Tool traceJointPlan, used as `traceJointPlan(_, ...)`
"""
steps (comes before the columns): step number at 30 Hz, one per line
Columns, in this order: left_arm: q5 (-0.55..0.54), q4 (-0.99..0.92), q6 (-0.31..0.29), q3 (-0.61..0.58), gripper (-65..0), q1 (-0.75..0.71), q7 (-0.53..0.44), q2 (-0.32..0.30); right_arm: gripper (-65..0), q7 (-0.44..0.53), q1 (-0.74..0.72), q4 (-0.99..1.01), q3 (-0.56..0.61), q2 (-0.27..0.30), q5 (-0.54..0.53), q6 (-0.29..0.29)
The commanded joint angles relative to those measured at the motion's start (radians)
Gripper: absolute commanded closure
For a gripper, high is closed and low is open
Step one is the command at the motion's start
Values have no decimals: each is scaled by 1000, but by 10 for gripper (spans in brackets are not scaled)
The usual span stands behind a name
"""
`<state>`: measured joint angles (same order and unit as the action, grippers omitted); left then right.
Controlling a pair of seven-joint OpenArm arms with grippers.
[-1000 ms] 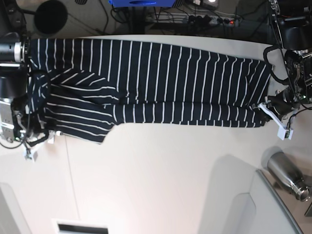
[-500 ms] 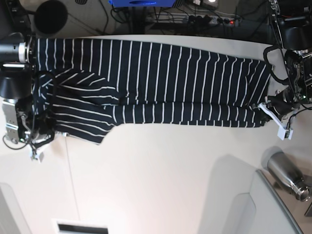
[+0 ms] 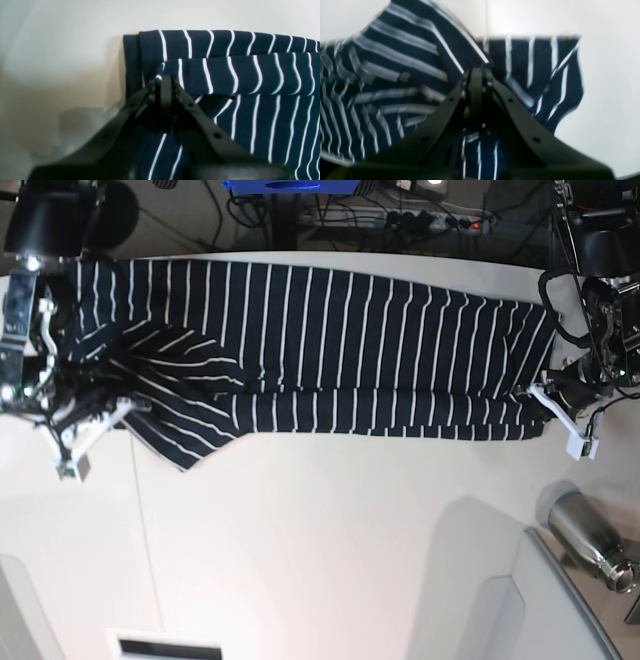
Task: Layout the t-shirt on the table in an organized manner, then fold the t-shirt properly
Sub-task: 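Regrasp the folded shirt end with the right gripper and tuck it flat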
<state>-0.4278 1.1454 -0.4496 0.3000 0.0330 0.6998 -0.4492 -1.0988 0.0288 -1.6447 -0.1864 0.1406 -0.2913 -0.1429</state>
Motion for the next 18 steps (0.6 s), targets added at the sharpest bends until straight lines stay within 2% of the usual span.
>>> traceJointPlan(1,-9,17,-1,6,0,12,-12,-21,0,-1,6,-62,-6,-8,-10,-5)
traceJointPlan(7,-9,18,-1,6,0,14,-12,-21,0,-39,173,-257,-32,-75,-10,-5)
traceJointPlan(11,-9,18,-1,6,0,17,-12,-21,0,-37,251,-285,-31,-109,-10,-5)
traceJointPlan(18,-9,15,-1,-25,0,20,-12,-26,0,-30,314,-282,-31,-105,-10,-5)
